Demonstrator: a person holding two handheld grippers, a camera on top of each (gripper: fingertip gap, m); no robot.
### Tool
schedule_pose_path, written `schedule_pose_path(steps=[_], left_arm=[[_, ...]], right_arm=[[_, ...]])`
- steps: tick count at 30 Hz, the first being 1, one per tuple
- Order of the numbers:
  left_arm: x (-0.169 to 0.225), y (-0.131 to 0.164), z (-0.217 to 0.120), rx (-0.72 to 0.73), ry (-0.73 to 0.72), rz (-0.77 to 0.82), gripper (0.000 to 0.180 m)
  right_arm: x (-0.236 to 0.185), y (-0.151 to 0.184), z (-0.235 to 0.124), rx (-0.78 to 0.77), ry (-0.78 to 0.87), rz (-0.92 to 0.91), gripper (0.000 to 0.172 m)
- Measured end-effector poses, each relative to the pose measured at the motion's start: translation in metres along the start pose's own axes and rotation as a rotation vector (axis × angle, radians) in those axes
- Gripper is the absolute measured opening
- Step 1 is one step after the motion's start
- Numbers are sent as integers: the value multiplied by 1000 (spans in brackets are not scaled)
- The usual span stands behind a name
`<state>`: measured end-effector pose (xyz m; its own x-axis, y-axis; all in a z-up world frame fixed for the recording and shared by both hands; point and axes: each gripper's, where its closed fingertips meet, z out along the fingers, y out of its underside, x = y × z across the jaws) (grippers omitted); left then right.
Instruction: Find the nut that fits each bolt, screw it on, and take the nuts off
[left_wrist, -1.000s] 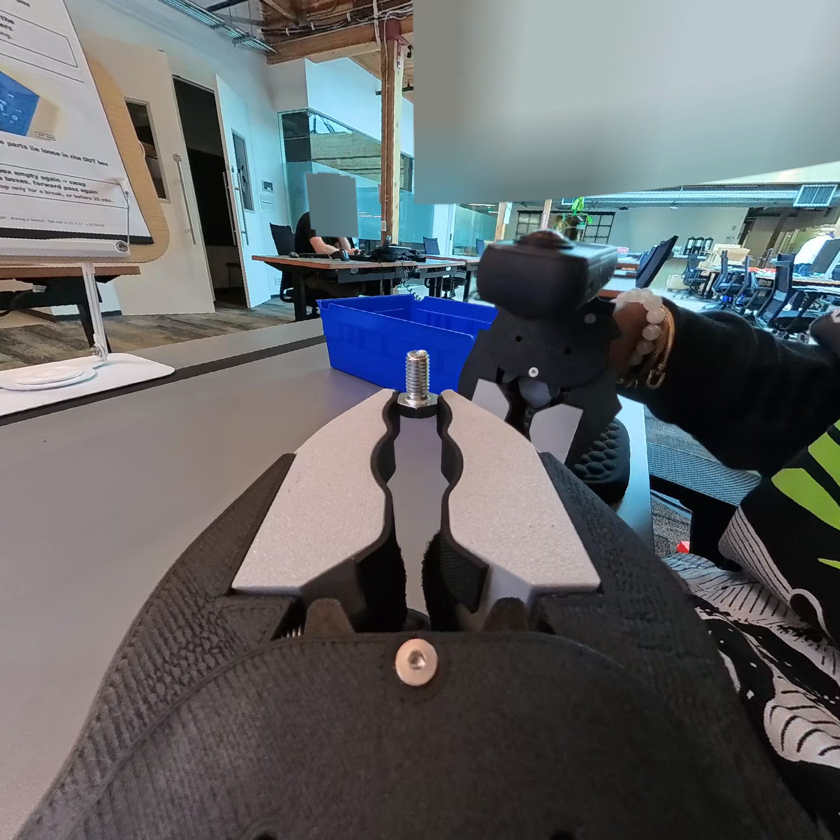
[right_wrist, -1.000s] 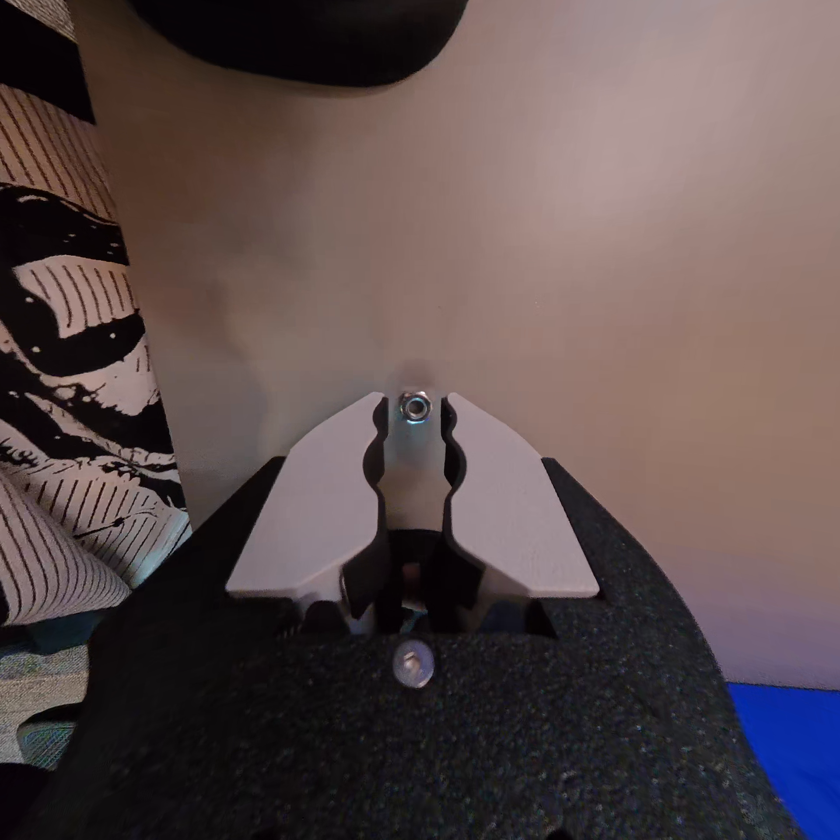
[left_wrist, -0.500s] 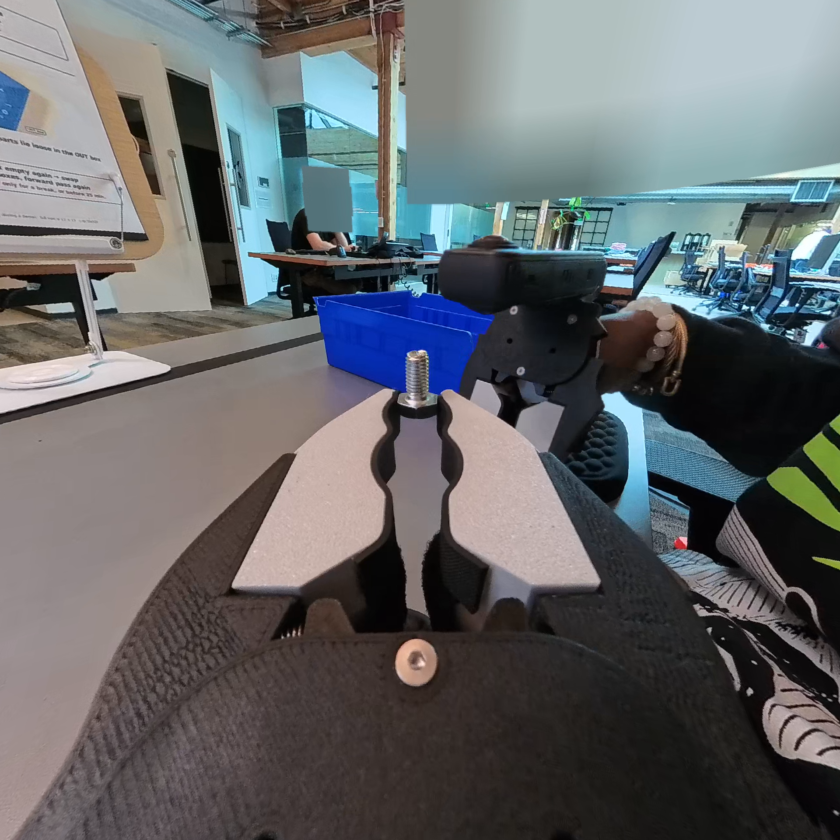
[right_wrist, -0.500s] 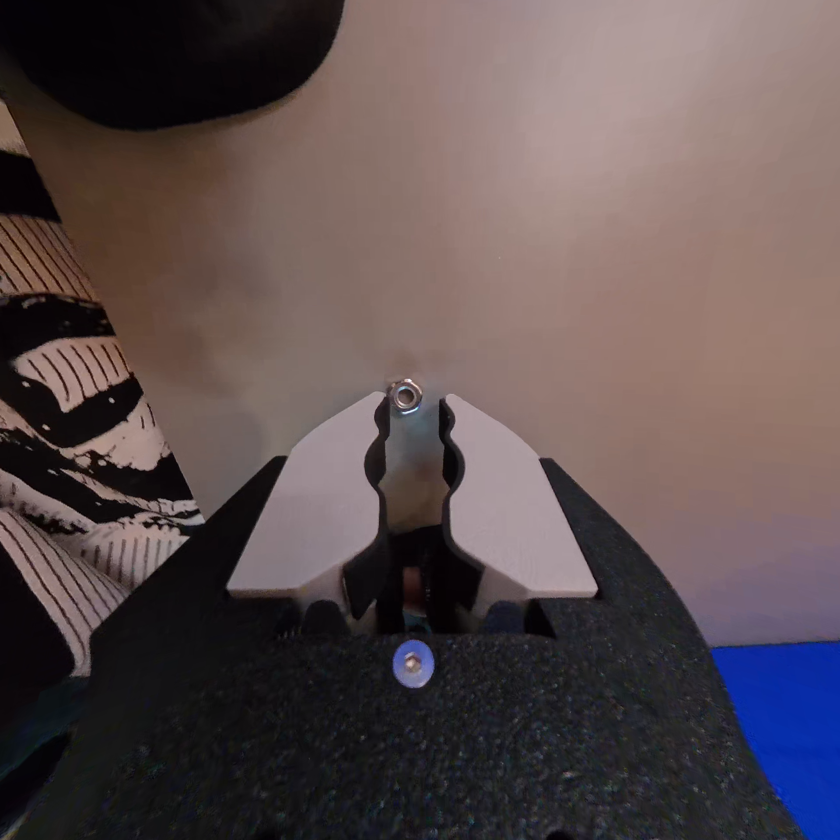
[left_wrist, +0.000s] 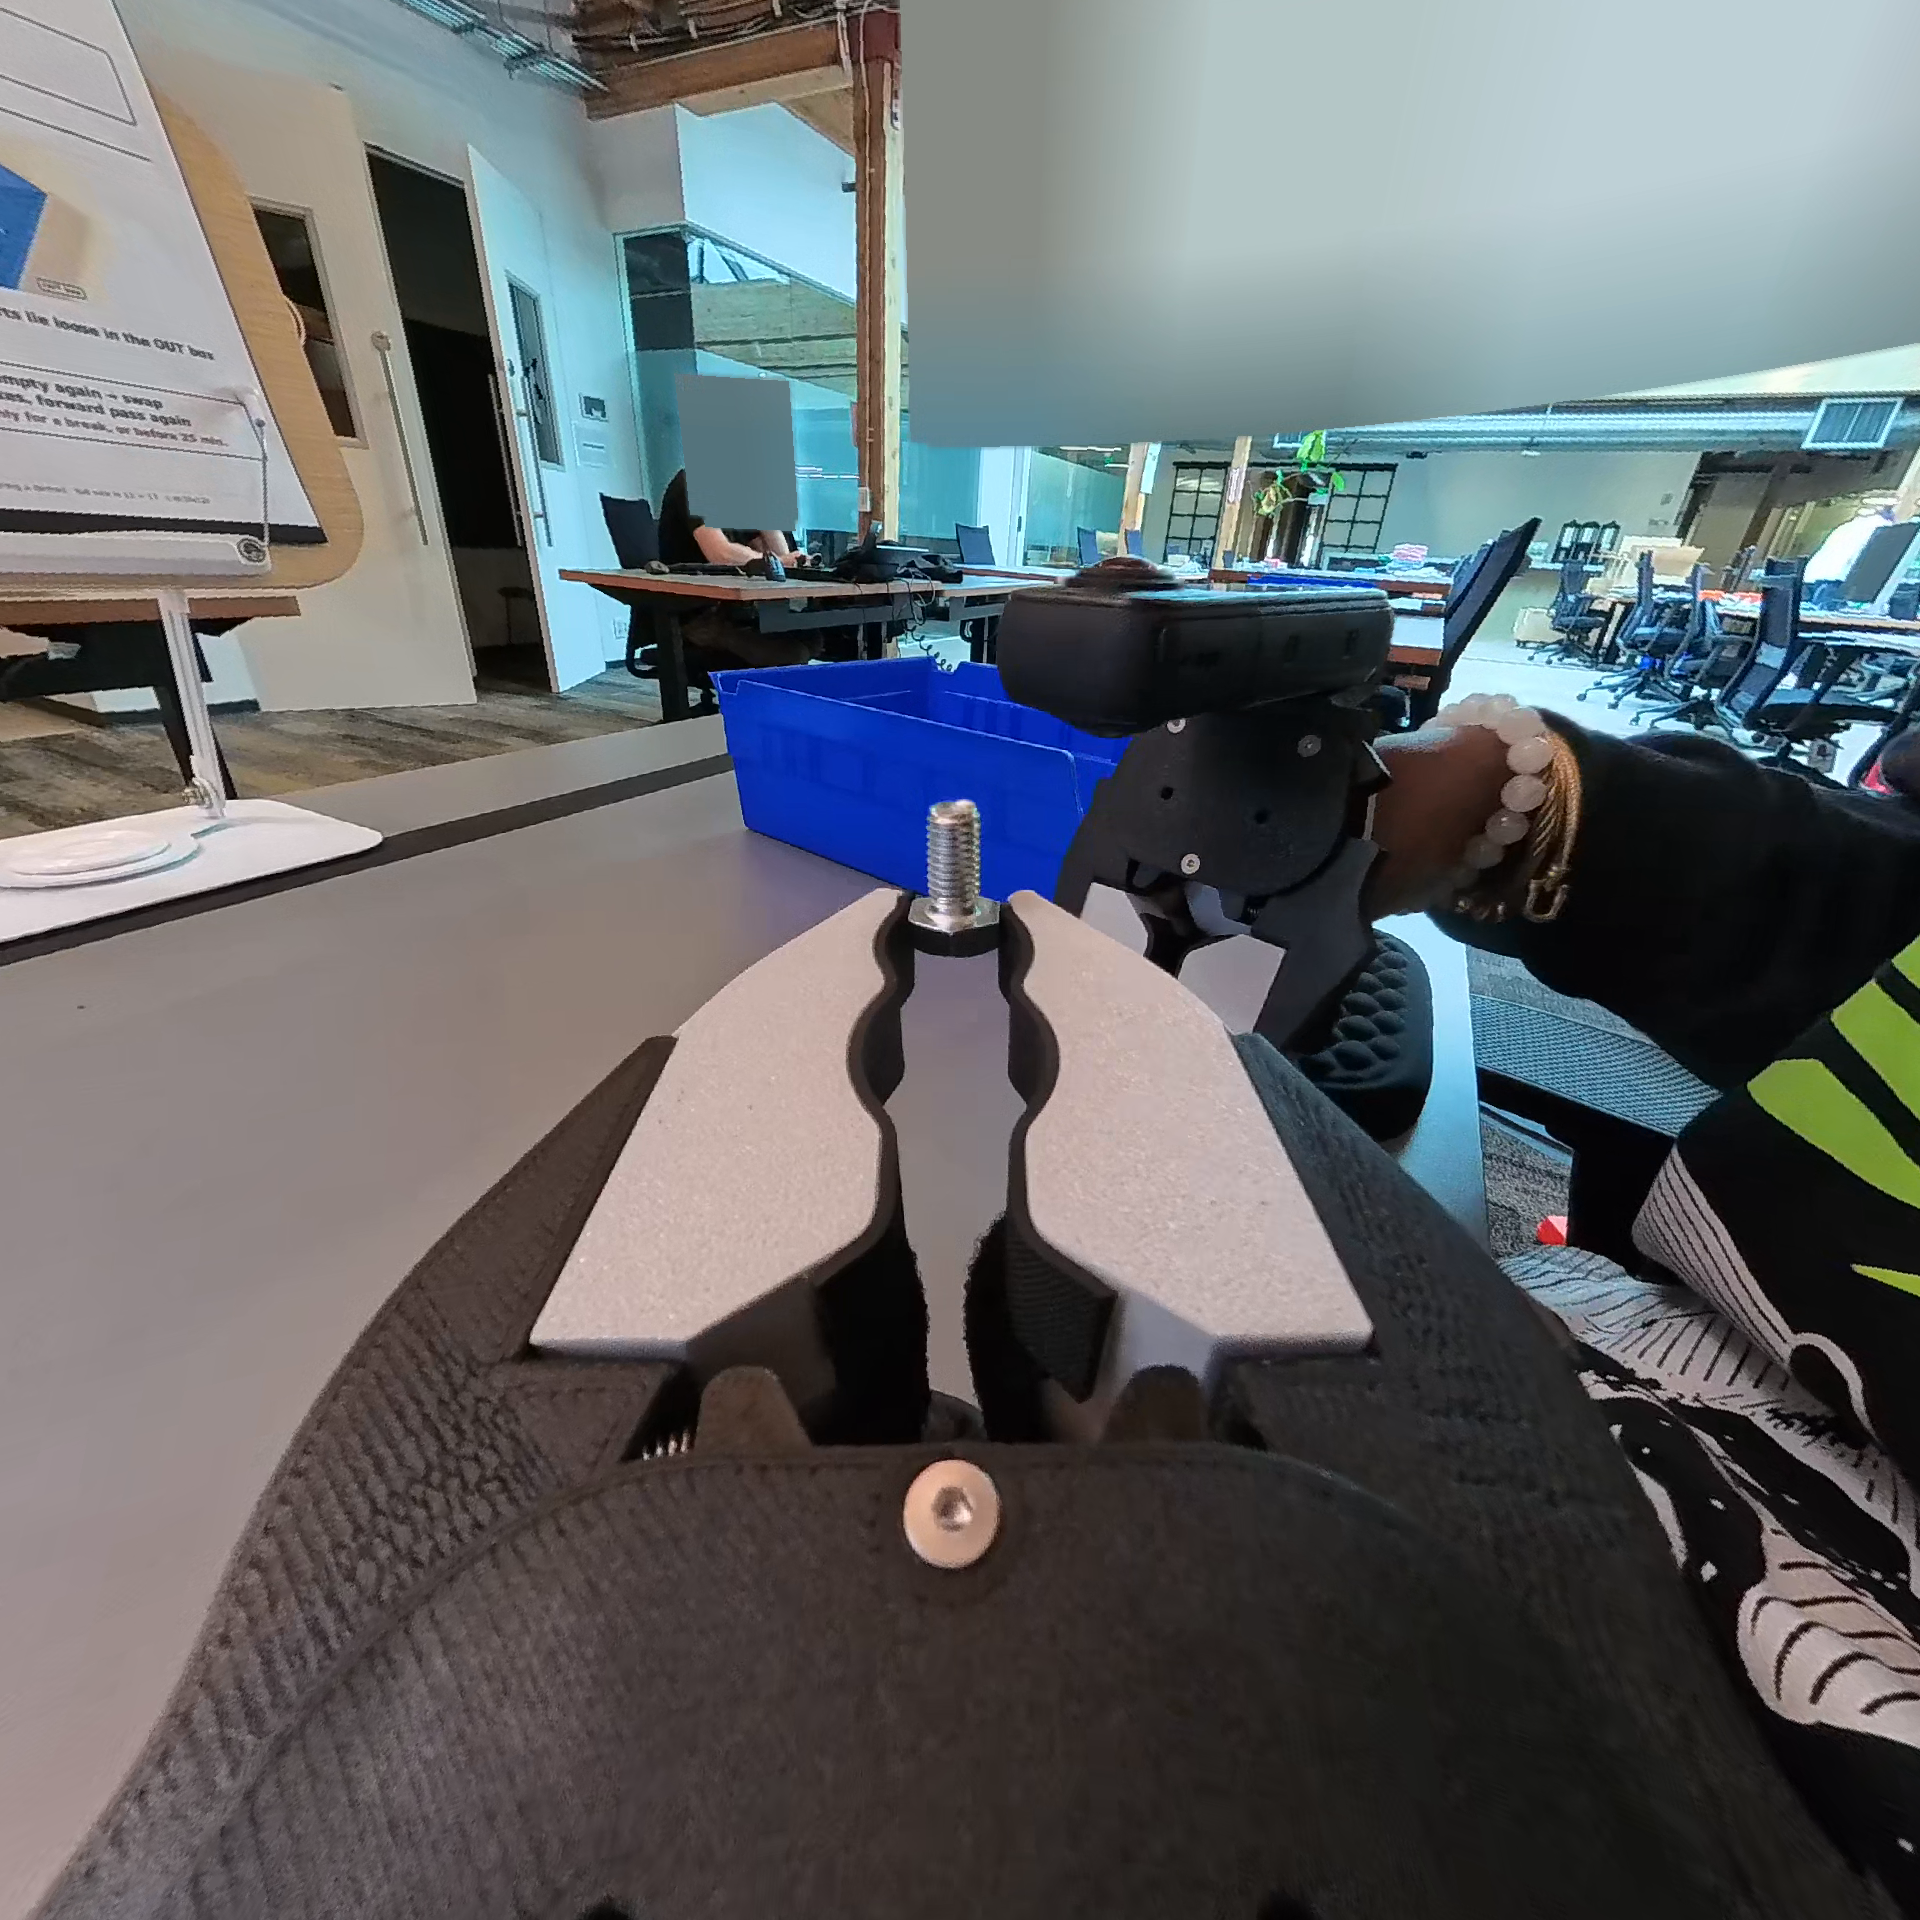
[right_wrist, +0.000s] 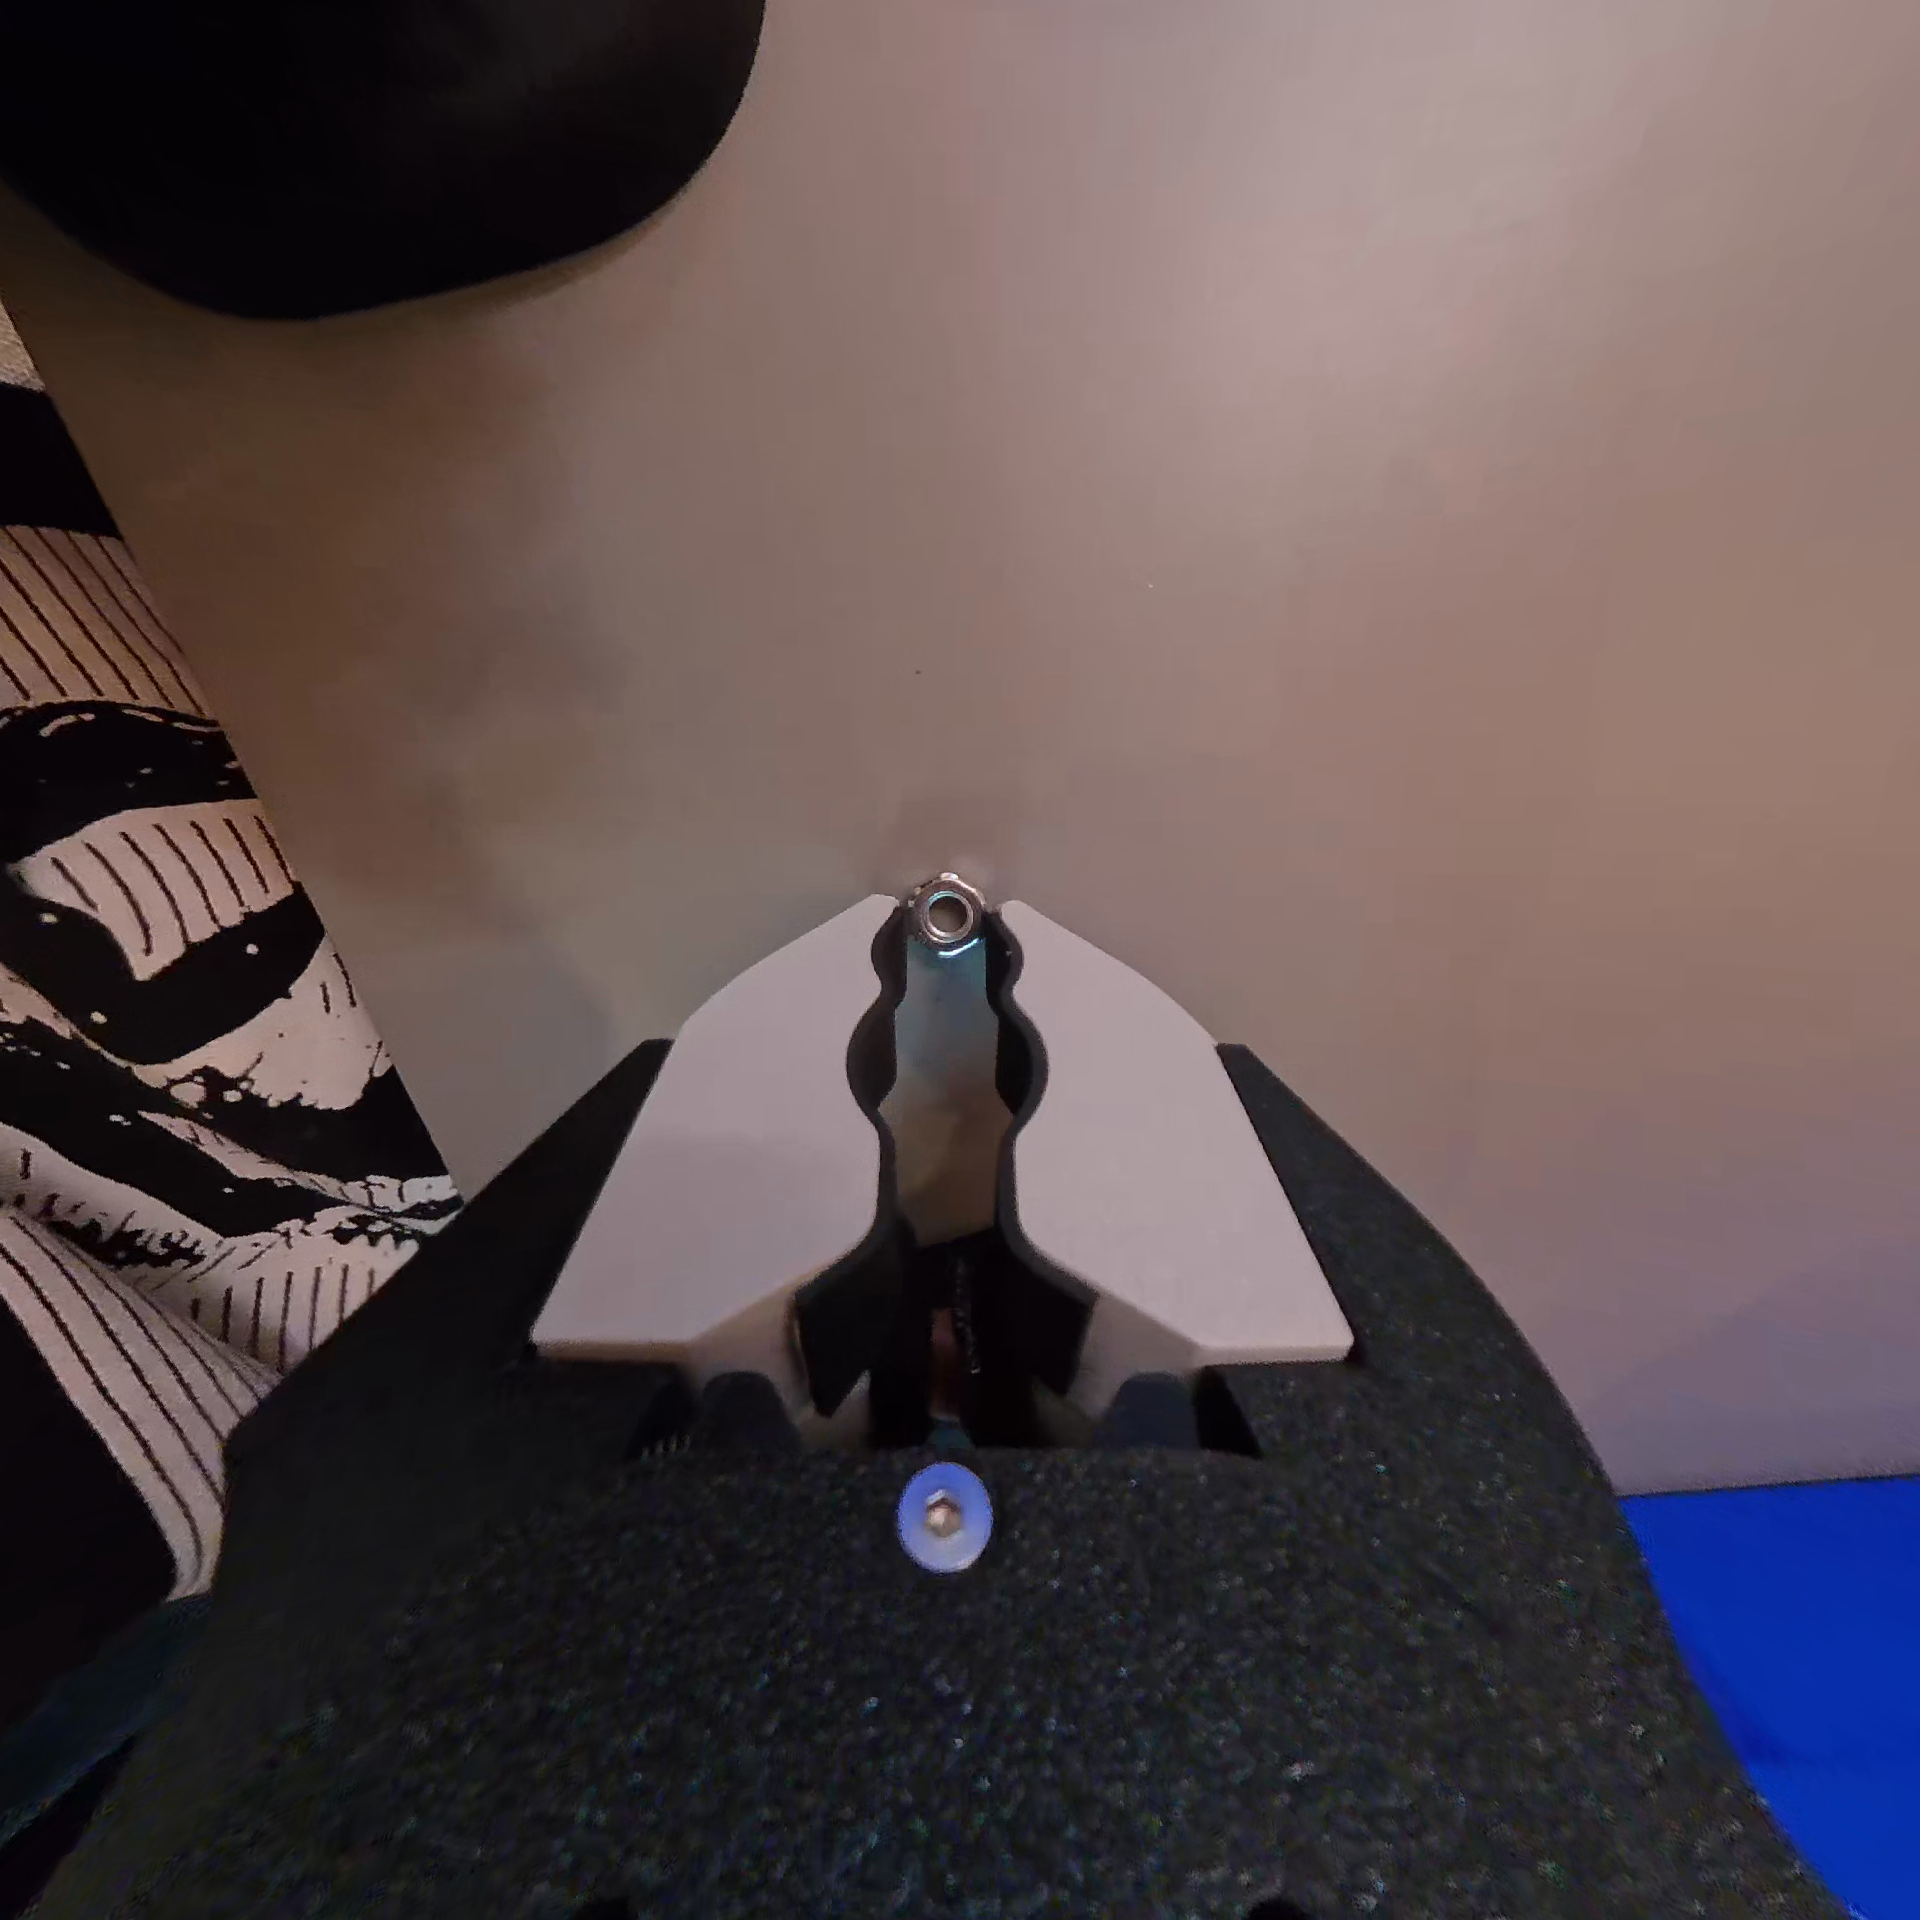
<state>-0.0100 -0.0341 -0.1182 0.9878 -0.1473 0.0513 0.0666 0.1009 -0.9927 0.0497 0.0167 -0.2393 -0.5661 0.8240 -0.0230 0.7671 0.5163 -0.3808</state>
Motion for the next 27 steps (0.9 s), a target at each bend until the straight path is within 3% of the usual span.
schedule_pose_path(steps=[4, 10, 13, 19, 27], left_arm=[[10, 0, 1, -15, 78, 3, 15], [44, -3, -2, -20, 377, -72, 15], [56, -1, -5, -50, 503, -104, 15], [82, 8, -14, -141, 735, -137, 15], [90, 10, -19, -156, 818, -138, 15]], right_arm=[[-2, -15, -22, 103, -62, -159, 14], [-19, -68, -116, 300, -151, -612, 14], [-42, -93, -142, 325, -233, -824, 14], [-76, -103, -130, 208, -407, -1106, 14], [-88, -94, -115, 114, -501, -1238, 14]])
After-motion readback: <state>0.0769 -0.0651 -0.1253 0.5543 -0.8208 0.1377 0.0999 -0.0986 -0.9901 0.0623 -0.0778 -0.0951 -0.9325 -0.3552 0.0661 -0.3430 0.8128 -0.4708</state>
